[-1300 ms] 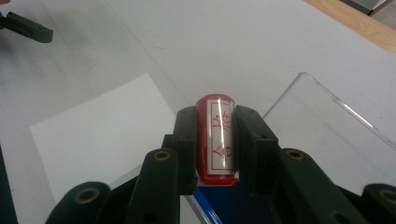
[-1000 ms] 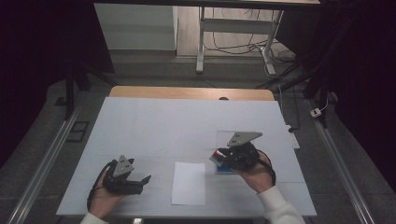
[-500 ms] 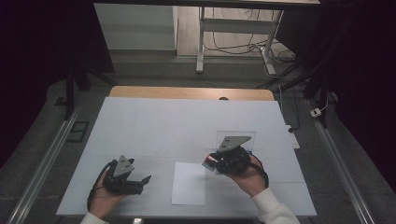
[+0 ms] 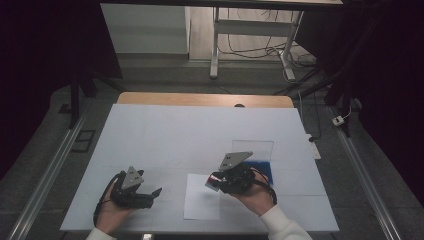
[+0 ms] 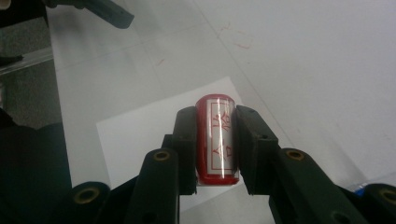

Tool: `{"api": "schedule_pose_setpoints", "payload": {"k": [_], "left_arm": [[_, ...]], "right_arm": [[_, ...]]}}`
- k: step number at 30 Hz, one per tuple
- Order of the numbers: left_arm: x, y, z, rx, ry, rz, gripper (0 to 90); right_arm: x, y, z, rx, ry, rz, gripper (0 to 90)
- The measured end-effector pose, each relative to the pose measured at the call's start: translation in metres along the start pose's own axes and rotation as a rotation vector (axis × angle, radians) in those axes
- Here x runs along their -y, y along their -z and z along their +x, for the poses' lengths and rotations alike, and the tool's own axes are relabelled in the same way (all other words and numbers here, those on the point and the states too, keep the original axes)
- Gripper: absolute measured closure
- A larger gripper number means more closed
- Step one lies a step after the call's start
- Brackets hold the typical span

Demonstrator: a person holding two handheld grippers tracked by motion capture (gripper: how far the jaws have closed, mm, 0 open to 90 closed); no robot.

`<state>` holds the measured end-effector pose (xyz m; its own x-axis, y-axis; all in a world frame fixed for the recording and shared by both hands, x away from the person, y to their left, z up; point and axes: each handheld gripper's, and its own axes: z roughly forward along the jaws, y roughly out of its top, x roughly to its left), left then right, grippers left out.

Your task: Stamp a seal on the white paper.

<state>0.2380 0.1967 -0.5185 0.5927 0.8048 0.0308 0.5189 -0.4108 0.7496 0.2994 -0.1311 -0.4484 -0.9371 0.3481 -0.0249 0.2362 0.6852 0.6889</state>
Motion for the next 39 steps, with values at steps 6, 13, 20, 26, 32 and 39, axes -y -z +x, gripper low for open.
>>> {"api": "schedule_pose_setpoints", "payload": {"k": [6, 13, 20, 26, 32, 39], "left_arm": [[0.0, 0.0, 0.0, 0.002, -0.001, 0.002, 13.1], [0.0, -0.001, 0.0, 0.001, -0.001, 0.003, 13.1], [-0.001, 0.0, -0.001, 0.0, 0.0, 0.0, 13.1], [0.0, -0.001, -0.001, 0.002, -0.003, 0.003, 13.1], [0.0, -0.001, -0.001, 0.0, -0.003, 0.003, 13.1], [0.0, -0.001, -0.001, 0.002, -0.002, 0.002, 13.1]], "right_arm": [[-0.002, -0.008, 0.006, -0.009, 0.02, 0.01, 69.8], [-0.003, -0.016, 0.01, -0.008, 0.03, 0.026, 69.8], [-0.005, -0.023, 0.016, -0.012, 0.042, 0.051, 69.8], [-0.004, -0.031, 0.018, -0.014, 0.055, 0.079, 69.8], [-0.004, -0.038, 0.022, -0.017, 0.076, 0.104, 69.7], [-0.002, -0.04, 0.02, -0.01, 0.071, 0.11, 69.8]]}}
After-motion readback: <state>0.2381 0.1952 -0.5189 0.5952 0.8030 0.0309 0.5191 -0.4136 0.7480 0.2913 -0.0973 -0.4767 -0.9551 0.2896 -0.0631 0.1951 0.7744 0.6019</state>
